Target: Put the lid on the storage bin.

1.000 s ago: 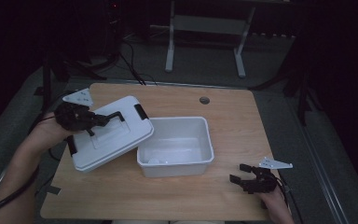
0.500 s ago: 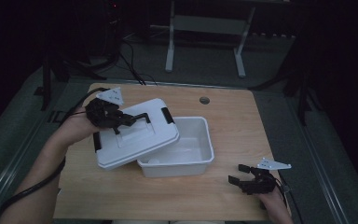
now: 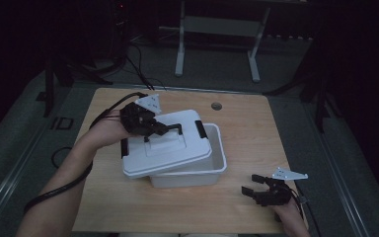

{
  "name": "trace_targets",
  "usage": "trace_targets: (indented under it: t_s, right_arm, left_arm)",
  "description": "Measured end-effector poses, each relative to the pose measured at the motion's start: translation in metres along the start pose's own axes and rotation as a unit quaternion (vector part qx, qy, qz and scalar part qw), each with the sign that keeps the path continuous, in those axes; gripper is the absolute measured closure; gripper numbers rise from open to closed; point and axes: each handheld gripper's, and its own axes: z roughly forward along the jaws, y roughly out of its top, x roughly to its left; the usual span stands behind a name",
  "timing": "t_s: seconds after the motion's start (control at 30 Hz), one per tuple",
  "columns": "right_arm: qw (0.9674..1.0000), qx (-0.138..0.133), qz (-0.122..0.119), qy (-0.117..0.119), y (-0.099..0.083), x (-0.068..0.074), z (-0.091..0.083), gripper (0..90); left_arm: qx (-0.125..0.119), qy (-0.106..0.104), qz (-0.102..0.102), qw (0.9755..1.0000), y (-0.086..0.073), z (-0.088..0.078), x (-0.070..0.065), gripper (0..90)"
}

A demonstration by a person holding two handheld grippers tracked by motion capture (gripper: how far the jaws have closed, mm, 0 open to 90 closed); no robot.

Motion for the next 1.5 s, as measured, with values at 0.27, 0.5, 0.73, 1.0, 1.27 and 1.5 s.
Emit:
trace_targets:
  t_s: [0.27, 0.5, 0.73, 1.0, 1.27, 1.5]
  right_arm:
    - [1.0000, -0.002, 0.002, 0.002, 0.000, -0.001, -0.001, 17.8]
    - [1.0000, 0.001, 0.000, 0.002, -0.001, 0.000, 0.000, 17.7]
    - [1.0000, 0.000, 0.003, 0.005, -0.001, -0.001, -0.001, 17.8]
    - [1.0000, 0.000, 0.002, 0.005, -0.001, -0.001, -0.001, 17.7]
    - [1.0000, -0.001, 0.002, 0.006, -0.002, -0.001, -0.001, 17.8]
    - [1.0000, -0.002, 0.005, 0.007, -0.002, -0.001, -0.002, 17.7]
  left_arm:
    - [0.005, -0.018, 0.017, 0.9997, 0.020, 0.016, -0.004, 83.3]
    - [0.011, -0.031, 0.022, 0.9992, 0.031, 0.030, -0.003, 83.3]
    - [0.032, -0.037, 0.029, 0.9984, 0.034, 0.048, -0.004, 83.3]
    - [0.043, -0.038, 0.031, 0.9979, 0.036, 0.059, -0.004, 83.2]
    - [0.047, -0.042, 0.031, 0.9975, 0.037, 0.065, 0.003, 83.2]
    - [0.038, -0.045, 0.027, 0.9979, 0.036, 0.066, 0.004, 83.2]
